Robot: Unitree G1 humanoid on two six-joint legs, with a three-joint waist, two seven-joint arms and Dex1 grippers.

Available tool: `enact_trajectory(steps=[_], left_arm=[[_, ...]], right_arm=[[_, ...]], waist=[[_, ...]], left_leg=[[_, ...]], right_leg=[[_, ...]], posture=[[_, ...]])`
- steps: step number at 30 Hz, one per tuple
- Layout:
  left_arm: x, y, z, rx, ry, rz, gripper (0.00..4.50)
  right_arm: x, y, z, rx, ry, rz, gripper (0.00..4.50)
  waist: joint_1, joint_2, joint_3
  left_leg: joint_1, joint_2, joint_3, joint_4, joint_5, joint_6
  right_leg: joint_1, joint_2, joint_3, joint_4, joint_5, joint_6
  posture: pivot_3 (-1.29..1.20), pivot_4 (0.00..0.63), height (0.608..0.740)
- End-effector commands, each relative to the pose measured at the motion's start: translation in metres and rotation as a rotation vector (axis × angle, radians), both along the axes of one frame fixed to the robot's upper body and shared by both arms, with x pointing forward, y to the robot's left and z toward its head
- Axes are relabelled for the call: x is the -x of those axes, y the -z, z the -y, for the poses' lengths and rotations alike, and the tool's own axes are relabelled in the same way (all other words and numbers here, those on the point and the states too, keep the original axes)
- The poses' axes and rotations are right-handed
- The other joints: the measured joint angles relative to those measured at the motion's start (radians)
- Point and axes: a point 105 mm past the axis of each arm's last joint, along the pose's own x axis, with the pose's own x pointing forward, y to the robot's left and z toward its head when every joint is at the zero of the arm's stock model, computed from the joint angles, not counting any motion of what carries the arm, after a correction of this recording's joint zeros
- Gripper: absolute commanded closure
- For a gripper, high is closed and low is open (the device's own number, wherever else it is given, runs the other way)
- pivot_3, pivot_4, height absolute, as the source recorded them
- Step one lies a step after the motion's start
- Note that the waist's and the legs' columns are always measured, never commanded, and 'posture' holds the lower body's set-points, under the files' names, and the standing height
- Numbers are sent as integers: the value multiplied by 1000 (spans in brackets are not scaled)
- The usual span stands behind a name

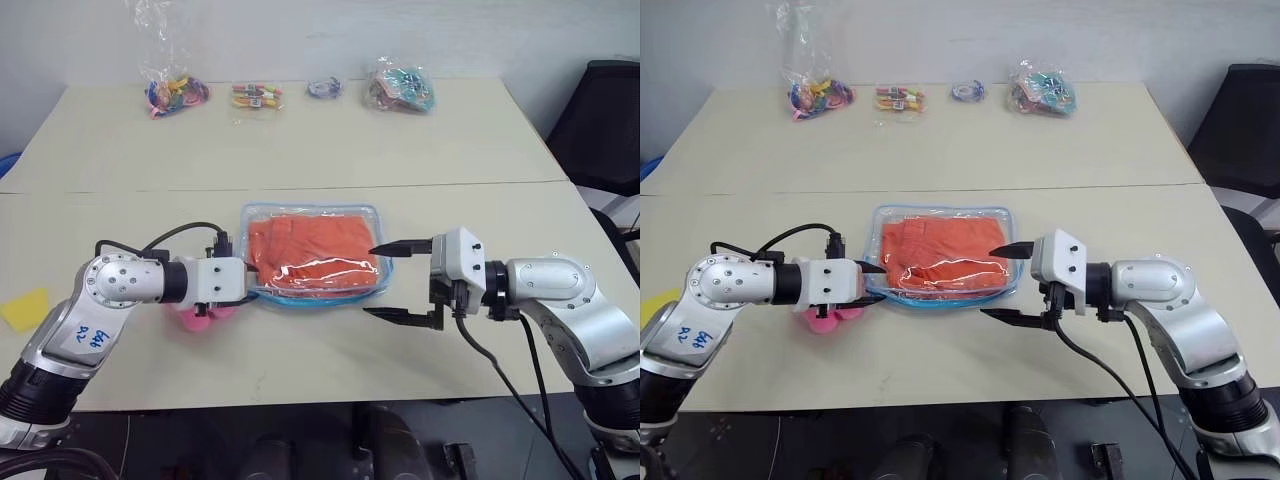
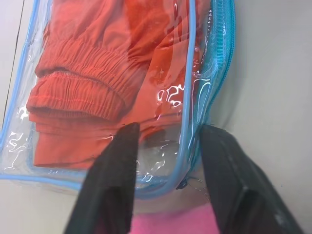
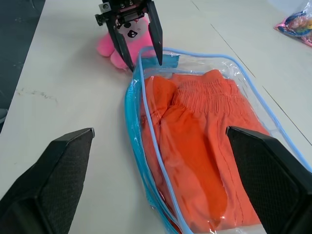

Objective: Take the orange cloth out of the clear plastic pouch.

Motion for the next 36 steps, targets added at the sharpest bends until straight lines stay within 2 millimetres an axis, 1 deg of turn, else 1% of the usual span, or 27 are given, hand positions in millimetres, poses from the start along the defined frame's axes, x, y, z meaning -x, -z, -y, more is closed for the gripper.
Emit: enact_trajectory(steps=[1,3,5,6,9,11,13,16,17,19,21,22,23,29,31,32,36], left_arm=[[0,-11,0,27,12,36,3849],[3,-11,2,50,25,20,4470],[5,-12,5,80,29,5,4470],[5,-15,9,138,17,-15,4470],[4,-33,26,390,-46,-95,4470],[2,-42,35,498,-78,-118,4500],[1,-47,41,554,-100,-129,4500],[3,-48,50,596,-105,-153,4500],[5,-48,52,597,-102,-157,4500],[6,-47,55,598,-102,-160,4500],[6,-48,56,599,-104,-160,4500],[5,-48,57,601,-105,-160,4500],[5,-48,57,601,-104,-159,4500],[6,-47,62,604,-94,-163,4500],[6,-47,63,604,-93,-162,4500],[6,-47,63,605,-93,-162,4500],[7,-47,64,606,-91,-161,4500]], right_arm=[[4,-6,-2,3,-26,40,0],[3,-4,-1,14,-26,46,0],[3,-3,-1,24,-24,50,0],[3,-1,0,34,-21,55,0],[2,4,-1,48,-13,68,0],[3,8,-3,44,-12,76,360],[5,11,-6,31,-12,72,884],[5,18,-10,31,3,74,1970],[1,20,-11,34,24,84,2415],[-7,24,-11,48,62,109,2901],[-13,28,-11,76,86,139,3540],[-17,30,-11,89,106,156,3784],[-22,31,-11,97,127,164,4166],[-41,47,-10,190,179,249,4166],[-43,50,-11,188,190,227,3800],[-45,51,-11,197,197,245,3590],[-51,53,-9,226,231,293,2252]], waist=[[0,0,0],[0,0,0],[0,0,0],[0,0,0],[6,0,0],[10,-1,0],[11,-1,-1],[11,-1,-1],[11,-1,-1],[10,-2,-1],[7,-1,-1],[6,-1,-1],[6,-2,-1],[2,-1,-1],[-1,-1,-1],[-1,-1,-1],[-1,-1,-1]], left_leg=[[0,0,0,0,0,0],[0,0,0,0,0,0],[0,0,0,0,0,0],[0,0,0,0,0,0],[0,0,0,1,0,0],[0,0,-1,3,0,0],[0,-1,-1,3,0,0],[0,-1,-1,3,0,0],[0,-1,-1,3,0,0],[0,-1,-1,3,0,0],[0,0,-1,3,0,0],[0,0,-1,3,0,0],[0,0,-1,3,0,0],[0,-1,-1,3,0,0],[0,-1,-1,3,0,0],[0,0,-1,3,0,0],[0,0,-1,3,0,0]], right_leg=[[0,0,0,0,0,0],[0,0,0,0,0,0],[0,0,0,0,0,0],[0,0,0,0,0,0],[0,0,0,0,0,0],[0,-1,0,0,1,1],[1,-1,0,1,1,1],[1,-1,1,1,1,1],[1,-1,1,1,1,1],[1,-1,1,1,1,1],[1,0,1,1,1,1],[1,0,1,1,1,1],[1,0,1,1,1,1],[1,-1,1,1,1,1],[1,0,1,1,1,1],[1,0,1,1,1,1],[1,0,1,1,1,1]], posture=[[0,150,740],[0,150,740],[0,150,740],[0,150,740],[0,150,740],[0,150,740],[0,150,740],[0,150,740],[0,150,740],[0,150,740],[0,150,740],[0,150,740],[0,150,740],[0,150,740],[0,150,740],[0,150,740],[0,150,740]])
